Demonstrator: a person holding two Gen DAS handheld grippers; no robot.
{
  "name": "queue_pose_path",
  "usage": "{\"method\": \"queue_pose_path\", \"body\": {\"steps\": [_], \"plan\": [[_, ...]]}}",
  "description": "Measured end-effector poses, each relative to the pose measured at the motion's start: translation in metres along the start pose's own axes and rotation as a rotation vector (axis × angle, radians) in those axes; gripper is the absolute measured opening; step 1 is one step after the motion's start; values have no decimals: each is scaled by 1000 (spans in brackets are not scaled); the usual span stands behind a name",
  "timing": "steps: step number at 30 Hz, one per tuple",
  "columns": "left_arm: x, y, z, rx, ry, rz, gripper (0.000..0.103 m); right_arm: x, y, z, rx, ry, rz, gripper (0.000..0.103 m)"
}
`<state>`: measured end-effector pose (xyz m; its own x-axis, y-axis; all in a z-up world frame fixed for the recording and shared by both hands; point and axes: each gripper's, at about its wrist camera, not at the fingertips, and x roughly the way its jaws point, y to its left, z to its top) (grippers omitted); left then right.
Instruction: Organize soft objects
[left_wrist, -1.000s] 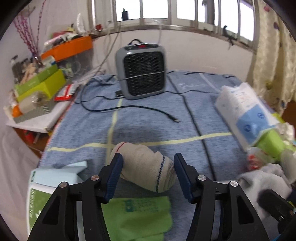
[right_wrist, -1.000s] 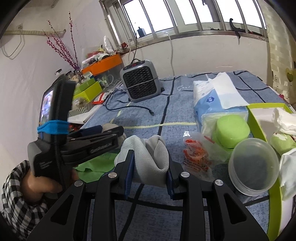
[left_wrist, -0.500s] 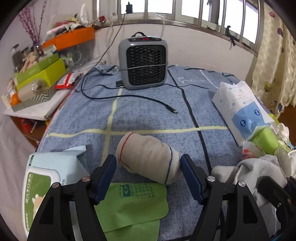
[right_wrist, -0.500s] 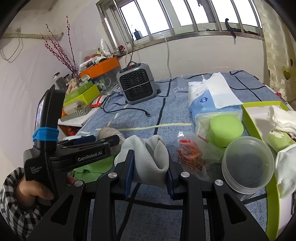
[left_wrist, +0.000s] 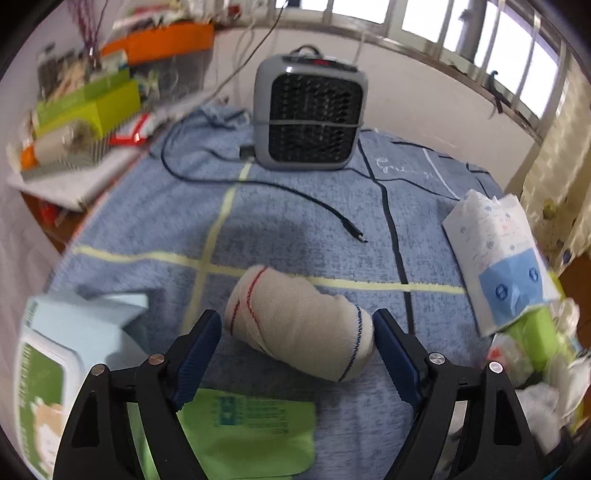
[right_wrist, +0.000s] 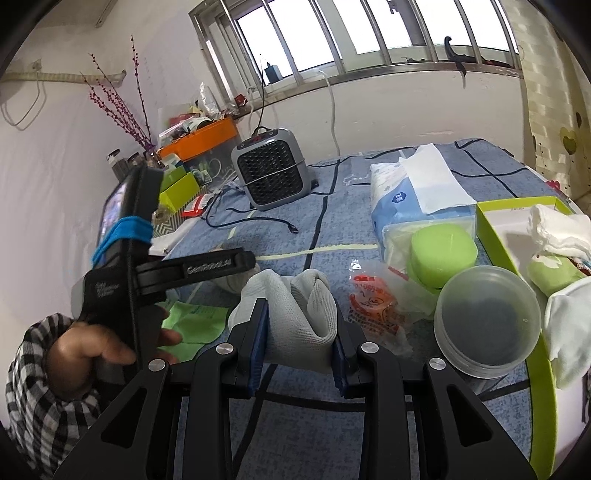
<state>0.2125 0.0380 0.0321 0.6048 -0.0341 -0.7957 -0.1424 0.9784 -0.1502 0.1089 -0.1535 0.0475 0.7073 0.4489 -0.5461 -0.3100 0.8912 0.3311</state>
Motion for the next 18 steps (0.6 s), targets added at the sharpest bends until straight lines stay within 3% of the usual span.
{"method": "queue_pose_path", "body": {"steps": [4, 18], "plan": [[21, 2, 2, -45, 51, 12, 83, 0, -3, 0, 10, -1, 2, 31], [17, -3, 4, -7, 10, -10, 80, 1, -3, 0, 15, 5, 4, 31]]}}
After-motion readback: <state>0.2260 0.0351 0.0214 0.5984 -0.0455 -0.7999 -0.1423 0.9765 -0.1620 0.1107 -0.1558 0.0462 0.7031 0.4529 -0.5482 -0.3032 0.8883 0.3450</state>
